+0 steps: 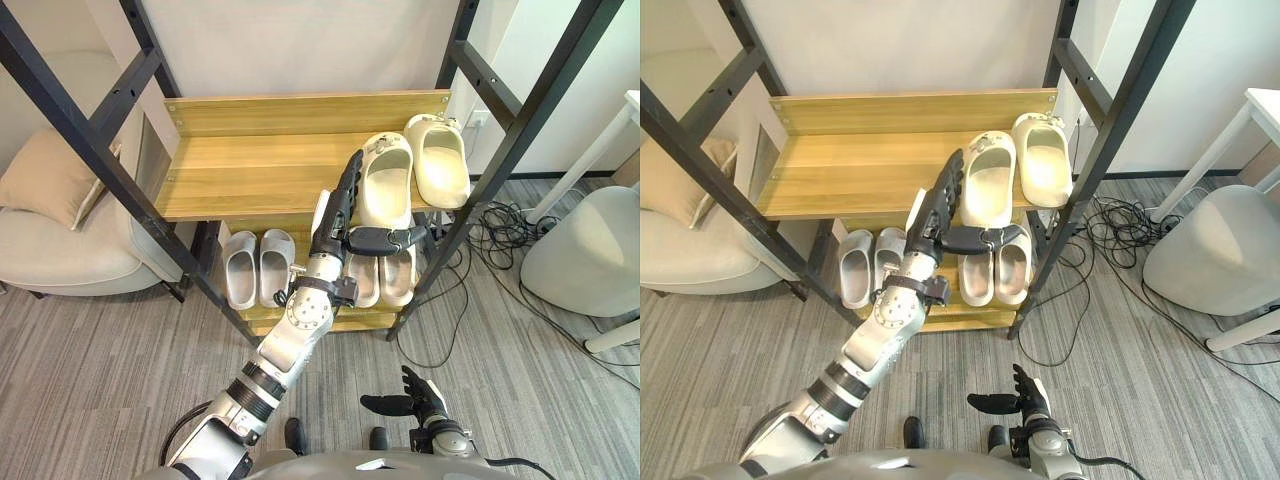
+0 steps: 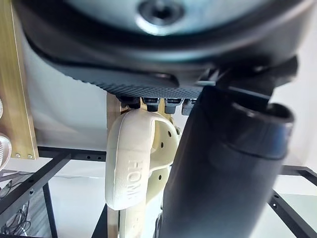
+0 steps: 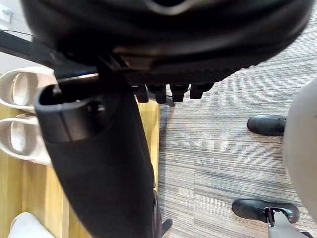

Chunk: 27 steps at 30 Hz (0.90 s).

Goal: Organize the slippers on the shoe rack

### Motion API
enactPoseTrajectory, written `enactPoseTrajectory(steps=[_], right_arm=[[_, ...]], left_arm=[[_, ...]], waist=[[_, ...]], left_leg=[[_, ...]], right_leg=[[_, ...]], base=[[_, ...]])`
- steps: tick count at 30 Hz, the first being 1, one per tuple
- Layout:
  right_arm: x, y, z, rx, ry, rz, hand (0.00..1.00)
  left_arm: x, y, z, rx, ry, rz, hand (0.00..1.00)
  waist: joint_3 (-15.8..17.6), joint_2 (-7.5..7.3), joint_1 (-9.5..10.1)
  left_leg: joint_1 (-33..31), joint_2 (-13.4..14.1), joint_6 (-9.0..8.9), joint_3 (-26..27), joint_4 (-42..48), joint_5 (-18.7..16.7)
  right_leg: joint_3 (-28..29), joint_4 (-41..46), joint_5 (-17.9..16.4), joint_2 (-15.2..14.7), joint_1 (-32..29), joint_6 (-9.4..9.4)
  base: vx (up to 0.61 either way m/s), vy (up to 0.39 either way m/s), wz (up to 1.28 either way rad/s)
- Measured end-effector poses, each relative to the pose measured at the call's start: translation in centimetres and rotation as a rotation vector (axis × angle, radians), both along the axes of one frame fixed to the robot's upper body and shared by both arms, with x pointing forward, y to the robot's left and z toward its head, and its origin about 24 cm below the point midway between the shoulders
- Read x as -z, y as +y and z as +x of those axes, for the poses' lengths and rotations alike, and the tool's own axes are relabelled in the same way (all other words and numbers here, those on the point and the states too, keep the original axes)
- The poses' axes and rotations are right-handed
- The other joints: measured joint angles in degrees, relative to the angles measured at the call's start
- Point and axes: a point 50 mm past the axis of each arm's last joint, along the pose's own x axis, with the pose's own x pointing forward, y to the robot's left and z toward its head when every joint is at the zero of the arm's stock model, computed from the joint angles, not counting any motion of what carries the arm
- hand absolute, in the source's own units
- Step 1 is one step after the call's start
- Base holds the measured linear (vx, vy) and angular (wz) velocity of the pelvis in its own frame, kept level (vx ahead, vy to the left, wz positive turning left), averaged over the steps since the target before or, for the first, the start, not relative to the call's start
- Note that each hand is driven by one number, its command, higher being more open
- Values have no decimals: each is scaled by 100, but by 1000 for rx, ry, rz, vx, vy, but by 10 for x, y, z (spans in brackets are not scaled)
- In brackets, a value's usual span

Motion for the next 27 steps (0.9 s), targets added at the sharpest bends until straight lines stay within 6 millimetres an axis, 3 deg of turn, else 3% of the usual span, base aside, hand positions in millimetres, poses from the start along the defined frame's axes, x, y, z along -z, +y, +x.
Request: enactPoseTrajectory(steps=[11, 27], right_arm=[[0, 0, 1, 2, -2, 0, 100], [0, -2, 0, 27, 0, 4, 100]], left_arm=[[-9, -3, 18, -39, -15, 29, 100], [-9, -10, 27, -55, 7, 38, 100]], waist=[[4, -7, -67], [28, -46, -96]], left_leg=[[-4, 9, -14, 129, 0, -38], [5, 8, -35, 170, 0, -53]], right_leg=[[110, 2, 0, 6, -64, -2], [128, -3, 6, 4, -65, -59]], base=[[0, 3, -5], [-4, 2, 0]])
